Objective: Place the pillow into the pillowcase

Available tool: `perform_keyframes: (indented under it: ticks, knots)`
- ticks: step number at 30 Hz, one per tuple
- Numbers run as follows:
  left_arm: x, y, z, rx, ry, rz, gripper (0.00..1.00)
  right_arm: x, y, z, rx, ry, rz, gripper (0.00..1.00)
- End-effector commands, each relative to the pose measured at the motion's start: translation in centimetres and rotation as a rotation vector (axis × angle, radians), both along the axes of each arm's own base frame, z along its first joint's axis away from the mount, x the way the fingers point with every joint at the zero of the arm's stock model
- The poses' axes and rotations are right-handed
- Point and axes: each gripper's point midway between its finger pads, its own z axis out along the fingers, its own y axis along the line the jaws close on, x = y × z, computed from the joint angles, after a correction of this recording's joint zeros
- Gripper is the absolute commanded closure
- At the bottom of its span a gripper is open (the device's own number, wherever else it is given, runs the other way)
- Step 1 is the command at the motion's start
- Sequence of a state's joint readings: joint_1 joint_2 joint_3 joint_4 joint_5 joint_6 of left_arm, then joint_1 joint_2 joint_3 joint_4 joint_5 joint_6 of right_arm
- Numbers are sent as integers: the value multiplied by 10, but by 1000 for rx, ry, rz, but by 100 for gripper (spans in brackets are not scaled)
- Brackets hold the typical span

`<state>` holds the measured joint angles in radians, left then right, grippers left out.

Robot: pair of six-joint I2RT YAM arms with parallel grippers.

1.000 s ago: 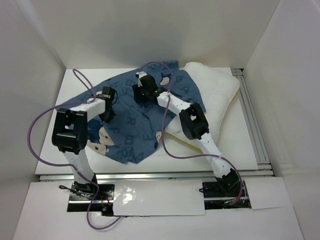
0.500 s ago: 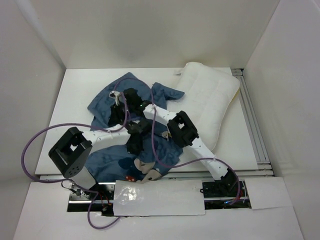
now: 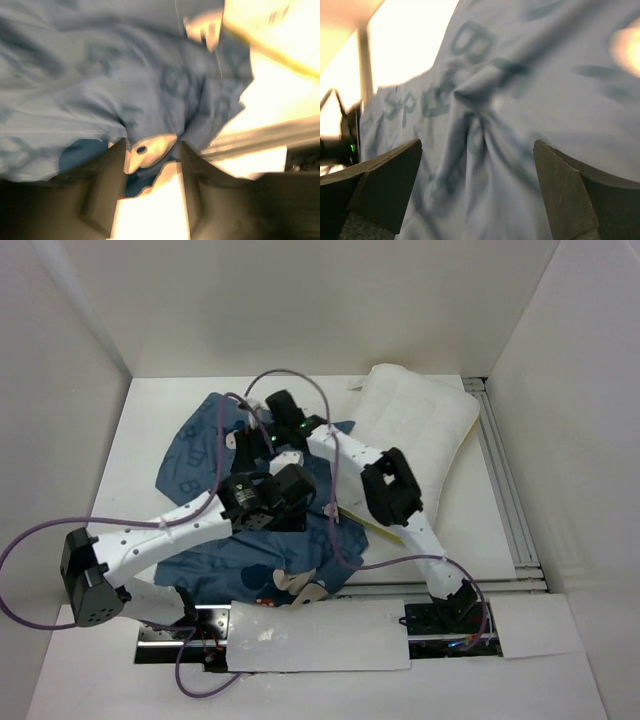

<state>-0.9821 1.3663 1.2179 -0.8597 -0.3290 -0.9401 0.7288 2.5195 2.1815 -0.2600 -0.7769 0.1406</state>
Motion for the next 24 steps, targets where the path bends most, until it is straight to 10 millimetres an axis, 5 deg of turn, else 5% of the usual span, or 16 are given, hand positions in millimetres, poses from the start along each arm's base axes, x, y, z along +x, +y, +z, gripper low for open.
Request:
perform_keyframes:
  ticks: [1, 2, 3, 4, 6, 7, 9, 10, 11, 13, 15, 19, 20, 21, 23, 24]
  knots:
    - [27, 42, 37, 89, -131, 125, 37, 68, -76, 138, 24, -197, -383, 0]
    - [31, 47, 40, 94, -139, 148, 34, 72, -100, 119, -19, -140, -456, 0]
    - [38, 57, 44, 111, -148, 173, 34, 70, -125, 159, 43, -133, -526, 0]
    - [44, 63, 55, 96, -168, 204, 33, 81, -159, 145, 56, -104, -586, 0]
    - [52, 73, 62, 99, -189, 228, 27, 79, -193, 166, 108, -135, -637, 0]
    - [58, 74, 68, 90, -208, 232, 25, 71, -213, 203, 155, -203, -683, 0]
    - [79, 86, 76, 72, -239, 276, 21, 62, -246, 197, 94, -213, -778, 0]
    - [93, 83, 83, 35, -271, 288, 20, 51, -269, 217, 74, -265, -869, 0]
    - [105, 79, 88, 16, -296, 279, 17, 40, -283, 199, 21, -244, -914, 0]
    - [132, 64, 80, 5, -298, 178, 0, 13, -307, 212, 26, -258, -1010, 0]
    - [163, 36, 91, -39, -368, 106, 0, -15, -319, 175, -32, -188, -1036, 0]
    - [222, 8, 59, 90, -358, 71, 0, -79, -320, 142, -114, -83, -978, 0]
    - [240, -2, 79, 76, -395, 86, 0, -91, -326, 139, -141, -85, -989, 0]
    - [255, -13, 39, 130, -326, 73, 0, -112, -325, 117, -220, -45, -954, 0]
    - [283, -21, 42, 128, -342, 86, 0, -134, -325, 103, -251, -11, -932, 0]
    - [293, -27, 7, 166, -292, 77, 0, -153, -321, 82, -297, 23, -874, 0]
